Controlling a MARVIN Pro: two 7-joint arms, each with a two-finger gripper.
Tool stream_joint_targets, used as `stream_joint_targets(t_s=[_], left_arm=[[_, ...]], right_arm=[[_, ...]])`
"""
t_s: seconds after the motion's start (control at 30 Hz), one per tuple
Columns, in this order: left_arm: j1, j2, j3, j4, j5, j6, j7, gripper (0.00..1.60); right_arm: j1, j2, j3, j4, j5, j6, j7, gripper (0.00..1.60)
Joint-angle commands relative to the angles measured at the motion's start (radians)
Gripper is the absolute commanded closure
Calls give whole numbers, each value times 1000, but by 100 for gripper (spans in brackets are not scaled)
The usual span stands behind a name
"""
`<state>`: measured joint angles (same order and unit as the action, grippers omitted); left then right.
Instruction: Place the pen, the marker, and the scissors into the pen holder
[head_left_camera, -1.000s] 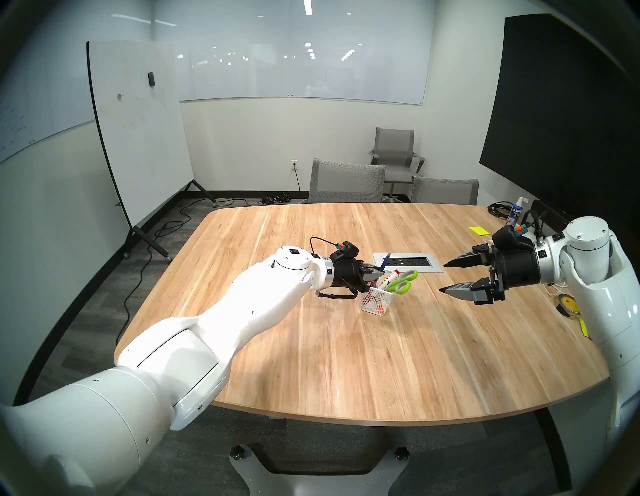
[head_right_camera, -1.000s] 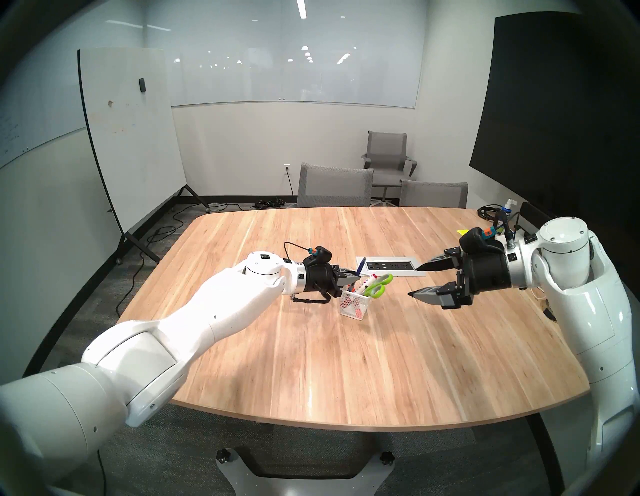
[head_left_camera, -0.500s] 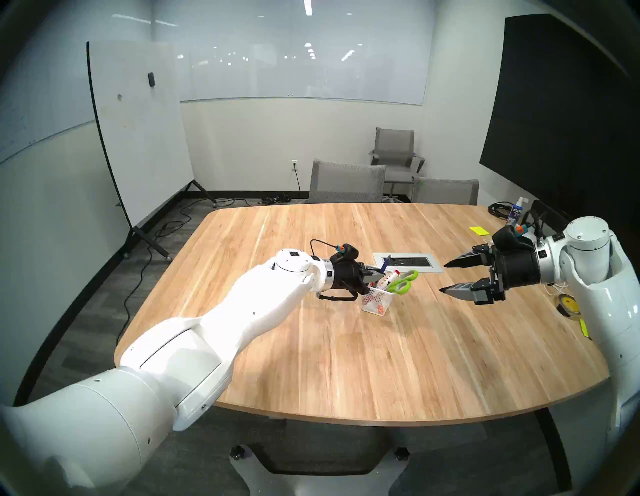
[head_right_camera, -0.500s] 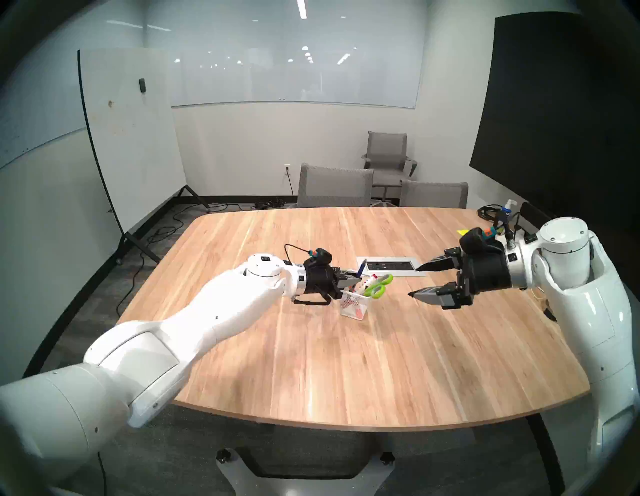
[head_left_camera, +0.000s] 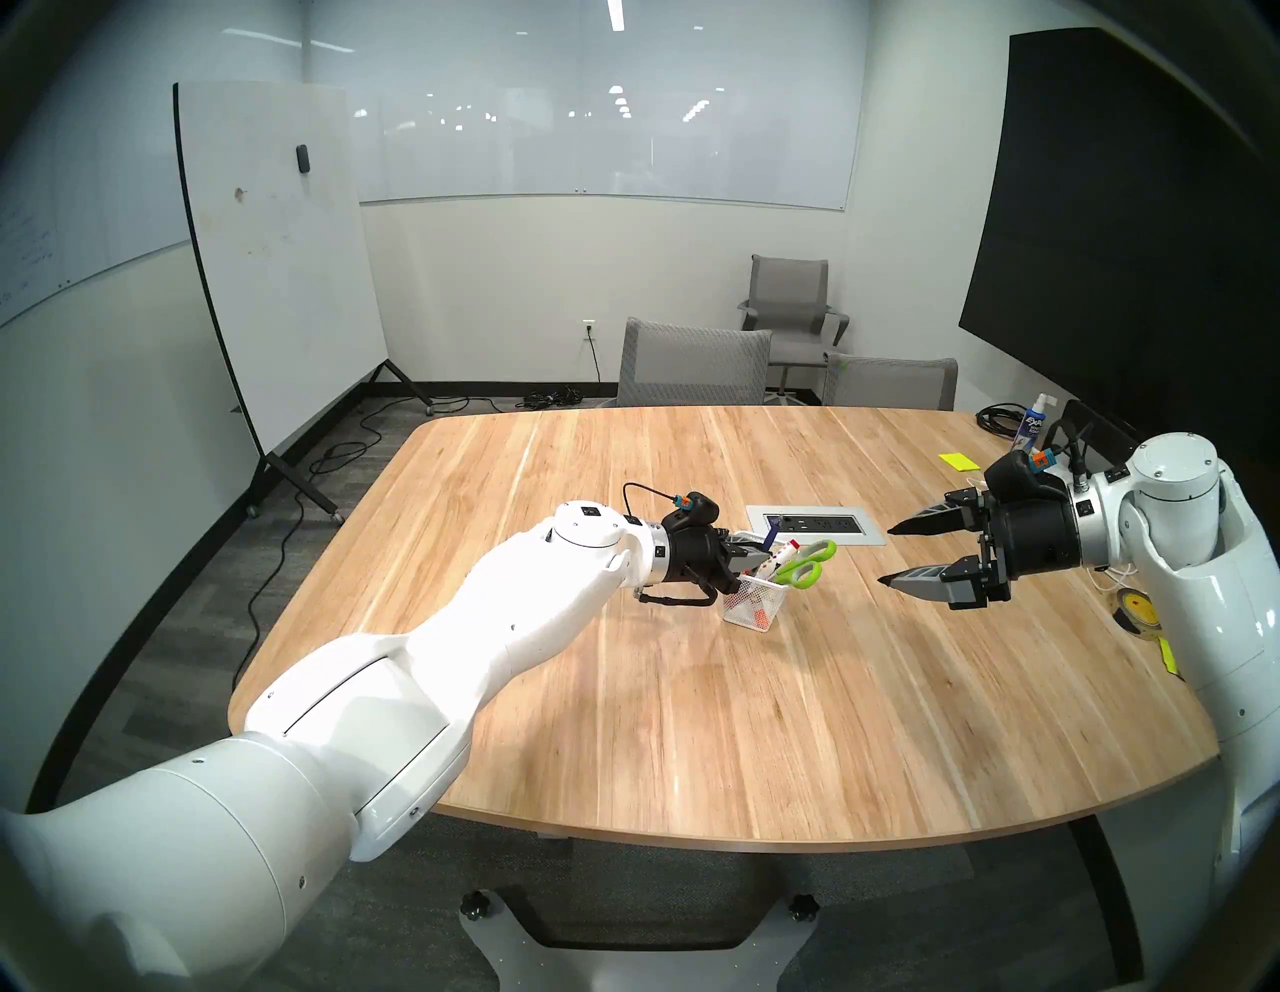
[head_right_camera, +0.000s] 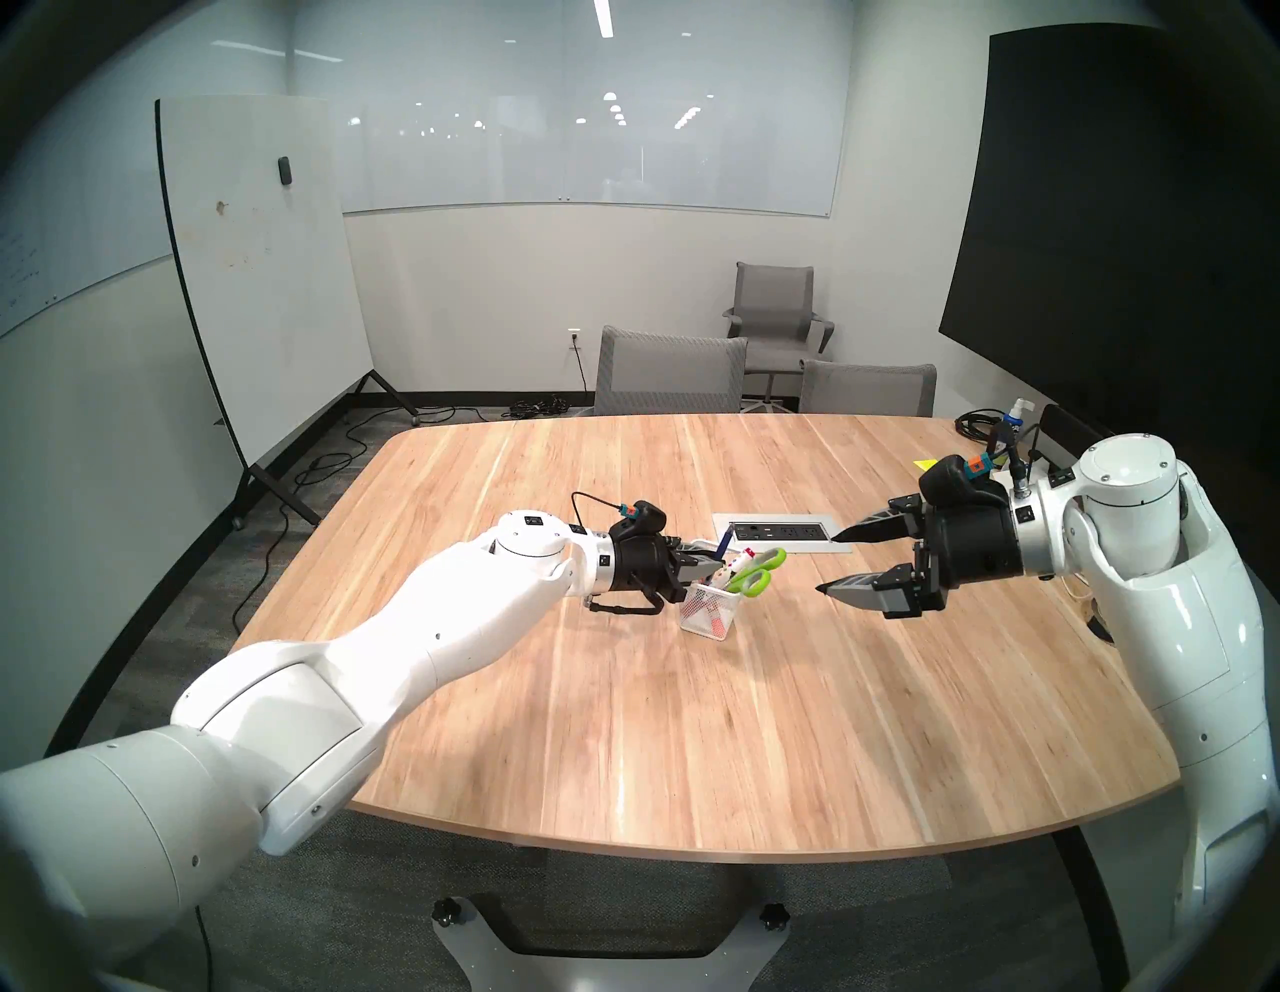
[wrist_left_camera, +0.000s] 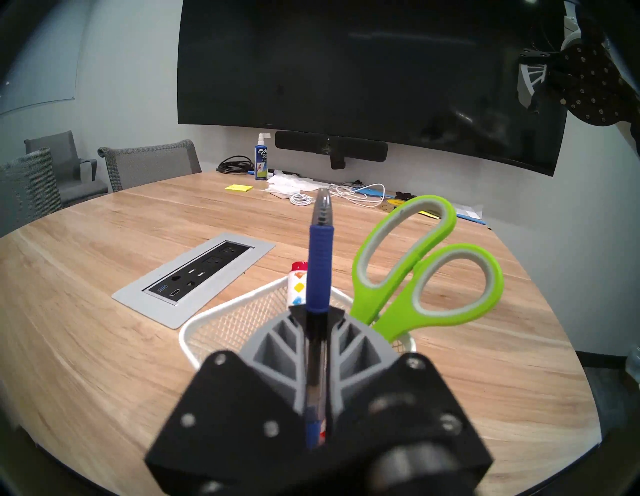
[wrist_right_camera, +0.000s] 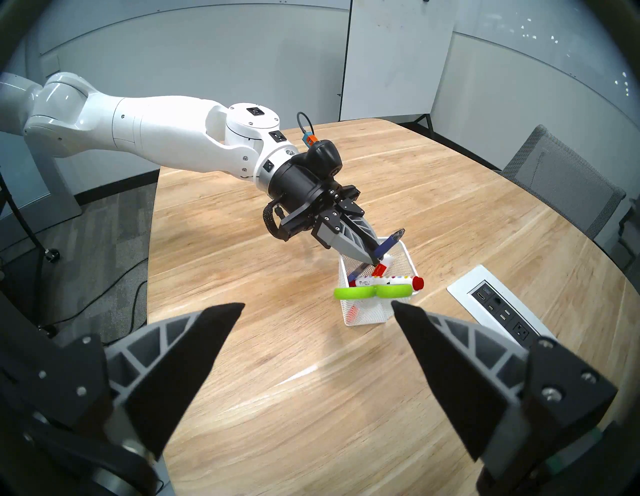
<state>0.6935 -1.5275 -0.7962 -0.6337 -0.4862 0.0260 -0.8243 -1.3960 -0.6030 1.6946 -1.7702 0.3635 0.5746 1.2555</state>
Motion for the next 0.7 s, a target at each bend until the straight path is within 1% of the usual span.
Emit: stream_joint_targets(t_s=[0.0, 0.2, 0.27, 0.37, 0.5, 0.6, 0.63, 0.67], left_arm=[[-14, -7, -2, -31, 1, 0, 6, 88], [-8, 3, -5, -57, 1, 11, 8, 81], [-5, 9, -6, -74, 0, 18, 10, 82], [5, 28, -8, -122, -1, 31, 14, 84], [15, 56, -9, -187, 0, 38, 6, 83], [19, 72, -12, -220, -3, 40, -2, 79], [26, 84, -14, -246, -4, 45, 0, 77], [22, 83, -14, -241, -6, 41, -9, 77]], right_arm=[[12, 3, 6, -2, 8, 2, 8, 0], [12, 3, 6, -2, 9, 2, 8, 0], [12, 3, 6, -2, 9, 2, 8, 0], [12, 3, 6, -2, 9, 2, 7, 0], [12, 3, 6, -3, 8, 2, 7, 0], [11, 3, 6, -3, 8, 2, 7, 0], [11, 3, 6, -3, 8, 2, 6, 0], [11, 3, 6, -3, 8, 2, 6, 0]])
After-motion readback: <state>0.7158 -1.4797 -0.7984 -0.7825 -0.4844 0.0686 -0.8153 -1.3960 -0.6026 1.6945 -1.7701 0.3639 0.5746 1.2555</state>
